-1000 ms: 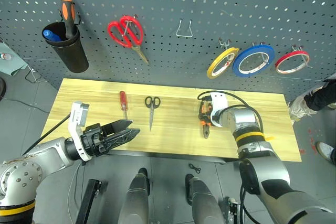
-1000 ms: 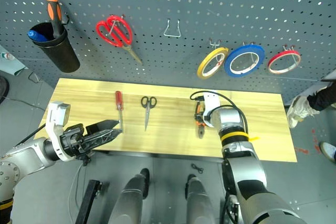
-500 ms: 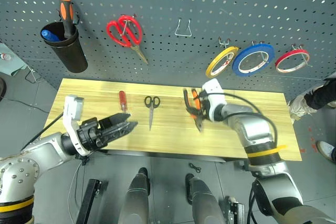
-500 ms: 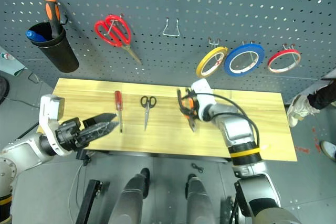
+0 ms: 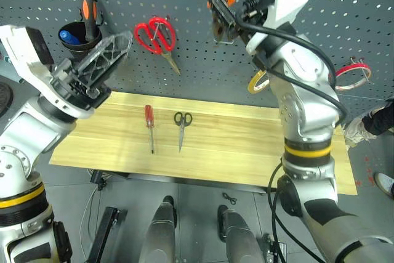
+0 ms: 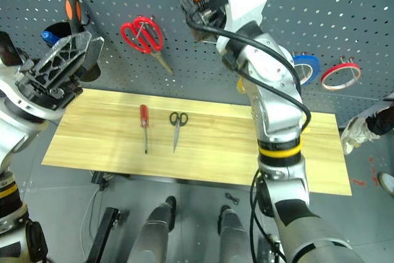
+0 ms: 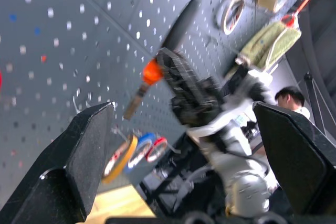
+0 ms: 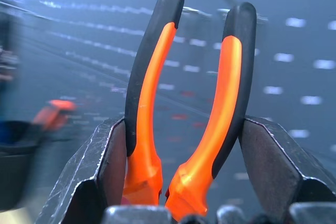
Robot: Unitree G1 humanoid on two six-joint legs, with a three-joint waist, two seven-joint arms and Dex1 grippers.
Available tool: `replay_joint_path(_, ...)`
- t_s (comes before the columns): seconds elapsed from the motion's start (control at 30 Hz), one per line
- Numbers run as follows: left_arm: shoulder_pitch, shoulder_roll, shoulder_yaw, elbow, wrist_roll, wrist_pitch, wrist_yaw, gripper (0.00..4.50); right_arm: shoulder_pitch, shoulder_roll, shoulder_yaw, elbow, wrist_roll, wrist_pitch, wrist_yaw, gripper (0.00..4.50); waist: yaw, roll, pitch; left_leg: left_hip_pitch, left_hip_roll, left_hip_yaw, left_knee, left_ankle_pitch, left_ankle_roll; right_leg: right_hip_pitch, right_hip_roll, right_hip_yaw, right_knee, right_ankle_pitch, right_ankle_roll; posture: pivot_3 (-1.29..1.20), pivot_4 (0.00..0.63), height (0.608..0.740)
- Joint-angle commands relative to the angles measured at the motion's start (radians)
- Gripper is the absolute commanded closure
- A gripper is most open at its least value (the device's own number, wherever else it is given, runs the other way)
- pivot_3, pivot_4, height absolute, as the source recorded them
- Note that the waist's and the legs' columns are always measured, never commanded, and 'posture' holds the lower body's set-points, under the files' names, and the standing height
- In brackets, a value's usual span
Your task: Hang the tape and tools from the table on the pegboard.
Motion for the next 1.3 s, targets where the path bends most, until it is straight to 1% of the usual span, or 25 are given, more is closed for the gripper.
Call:
replay_joint_path(0.03,-0.02,-0.002,-0.008,0.008,0.041,-0.021,-0.031,0.0,-0.06,-0.005,-0.011,0.15,-0.057,-0.239,-0.038,1.61,-0.002,0.0,0.0,0.0,0.0,0.0,-0.001,0.0,0.0,0.0,0.0,0.0,-0.001,0.0,0.0,0.24,0.323,0.74)
replay_joint_path(0.17,-0.02,-0.004,-0.013,0.013,0.054,-0.013,-0.046,0.0,-0.088,-0.002,-0.008,0.323,-0.102,-0.419,-0.073,1.61,0.001,0.0,0.0,0.0,0.0,-0.001,-0.007,0.002,-0.003,-0.002,0.0,-0.001,-0.001,0.0,-0.001,0.24,0.323,0.74)
replay_joint_path(0.27,-0.017,0.002,-0.009,0.014,0.056,-0.007,-0.051,0.0,-0.09,0.001,-0.011,0.401,-0.12,-0.501,-0.101,1.61,0.002,0.0,0.0,0.0,0.0,-0.001,-0.011,0.002,-0.004,-0.002,0.0,-0.001,-0.002,0.0,-0.001,0.25,0.324,0.74)
replay_joint_path(0.37,-0.017,0.009,-0.005,0.02,0.061,-0.002,-0.055,0.0,-0.048,0.003,0.001,0.444,-0.161,-0.565,-0.141,1.61,0.002,0.0,0.0,0.0,0.0,-0.002,-0.012,0.003,-0.005,-0.002,0.0,-0.002,-0.002,0.0,-0.001,0.26,0.322,0.74)
replay_joint_path(0.6,-0.005,0.009,-0.003,0.014,0.067,0.004,-0.062,0.0,0.01,0.012,0.008,0.453,-0.17,-0.57,-0.149,1.61,0.006,0.0,0.0,0.0,0.0,-0.003,-0.012,0.005,-0.008,-0.002,0.0,-0.003,-0.001,0.001,-0.002,0.26,0.321,0.74)
replay_joint_path(0.67,-0.001,0.008,-0.003,0.012,0.068,0.004,-0.063,0.0,0.027,0.015,0.011,0.433,-0.159,-0.559,-0.135,0.56,0.006,0.0,0.0,0.0,0.0,-0.003,-0.012,0.005,-0.008,-0.002,0.0,-0.003,-0.001,0.001,-0.002,0.26,0.321,0.74)
replay_joint_path(0.7,0.001,0.007,-0.005,0.012,0.07,0.004,-0.064,0.0,0.033,0.015,0.012,0.426,-0.155,-0.555,-0.129,0.25,0.005,0.0,0.0,0.0,0.0,-0.003,-0.012,0.005,-0.008,-0.002,0.0,-0.003,-0.001,0.001,-0.002,0.26,0.317,0.74)
replay_joint_path(0.73,0.003,0.006,-0.006,0.011,0.072,0.004,-0.066,0.0,0.04,0.014,0.013,0.419,-0.152,-0.549,-0.122,0.04,0.005,0.0,0.0,0.0,0.0,-0.003,-0.012,0.005,-0.008,-0.002,0.0,-0.003,-0.001,0.001,-0.002,0.26,0.317,0.74)
replay_joint_path(0.87,0.013,0.01,-0.013,0.016,0.09,0.012,-0.083,0.0,0.065,-0.004,0.014,0.384,-0.135,-0.506,-0.077,0.04,0.005,0.0,0.0,0.001,0.0,-0.003,-0.012,0.006,-0.008,-0.002,0.0,-0.003,-0.001,0.001,-0.002,0.25,0.317,0.74)
replay_joint_path(1.0,0.046,0.02,-0.044,0.012,0.182,0.013,-0.108,0.0,0.136,-0.045,0.014,0.28,-0.11,-0.437,0.002,0.04,0.005,0.0,0.0,0.001,0.0,-0.003,-0.012,0.006,-0.009,-0.002,0.0,-0.003,-0.001,0.001,-0.002,0.24,0.316,0.74)
replay_joint_path(1.17,0.105,0.063,-0.135,0.017,0.417,-0.003,-0.159,0.0,0.251,-0.13,-0.004,0.073,-0.018,-0.229,0.127,0.04,0.005,0.0,0.0,0.001,0.0,-0.003,-0.012,0.006,-0.009,-0.002,0.0,-0.003,0.0,0.001,-0.002,0.22,0.319,0.74)
replay_joint_path(1.3,0.121,0.053,-0.239,0.056,0.626,-0.027,-0.129,0.0,0.355,-0.21,-0.038,-0.11,0.065,-0.056,0.196,0.04,0.005,0.0,0.0,0.001,0.0,-0.003,-0.012,0.006,-0.009,-0.002,0.0,-0.003,0.0,0.001,-0.002,0.2,0.322,0.74)
